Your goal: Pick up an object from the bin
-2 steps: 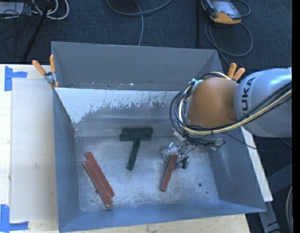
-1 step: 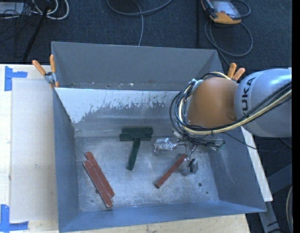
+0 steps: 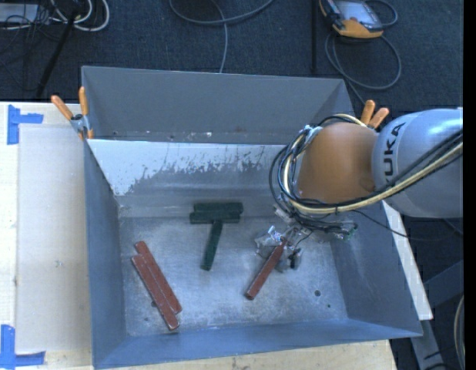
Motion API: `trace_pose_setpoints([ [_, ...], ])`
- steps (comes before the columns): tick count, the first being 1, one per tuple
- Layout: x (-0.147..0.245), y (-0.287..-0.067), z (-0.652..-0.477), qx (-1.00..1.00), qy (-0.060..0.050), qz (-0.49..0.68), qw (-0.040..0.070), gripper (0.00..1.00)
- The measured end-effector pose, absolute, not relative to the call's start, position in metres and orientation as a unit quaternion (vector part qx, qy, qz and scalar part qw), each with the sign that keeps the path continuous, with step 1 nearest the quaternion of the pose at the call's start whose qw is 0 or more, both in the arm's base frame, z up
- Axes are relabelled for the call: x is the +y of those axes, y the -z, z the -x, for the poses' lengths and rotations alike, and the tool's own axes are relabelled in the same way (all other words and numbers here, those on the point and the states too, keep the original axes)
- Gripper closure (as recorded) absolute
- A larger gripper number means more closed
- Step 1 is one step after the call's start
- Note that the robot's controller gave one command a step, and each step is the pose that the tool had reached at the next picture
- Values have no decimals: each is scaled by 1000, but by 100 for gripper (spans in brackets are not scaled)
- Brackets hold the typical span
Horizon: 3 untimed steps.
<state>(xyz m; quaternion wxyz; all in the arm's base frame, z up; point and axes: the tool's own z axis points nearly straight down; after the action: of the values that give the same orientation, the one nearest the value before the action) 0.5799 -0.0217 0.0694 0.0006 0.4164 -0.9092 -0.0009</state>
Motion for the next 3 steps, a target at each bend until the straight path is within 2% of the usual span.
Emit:
trace_pose_setpoints([
  [1,-22,-226,-577,-894,-2,-448,-4,100],
  [2,-23,-221,-576,-895,1,-446,-1,0],
  [3,17,-77,-601,-845,3,-535,3,0],
])
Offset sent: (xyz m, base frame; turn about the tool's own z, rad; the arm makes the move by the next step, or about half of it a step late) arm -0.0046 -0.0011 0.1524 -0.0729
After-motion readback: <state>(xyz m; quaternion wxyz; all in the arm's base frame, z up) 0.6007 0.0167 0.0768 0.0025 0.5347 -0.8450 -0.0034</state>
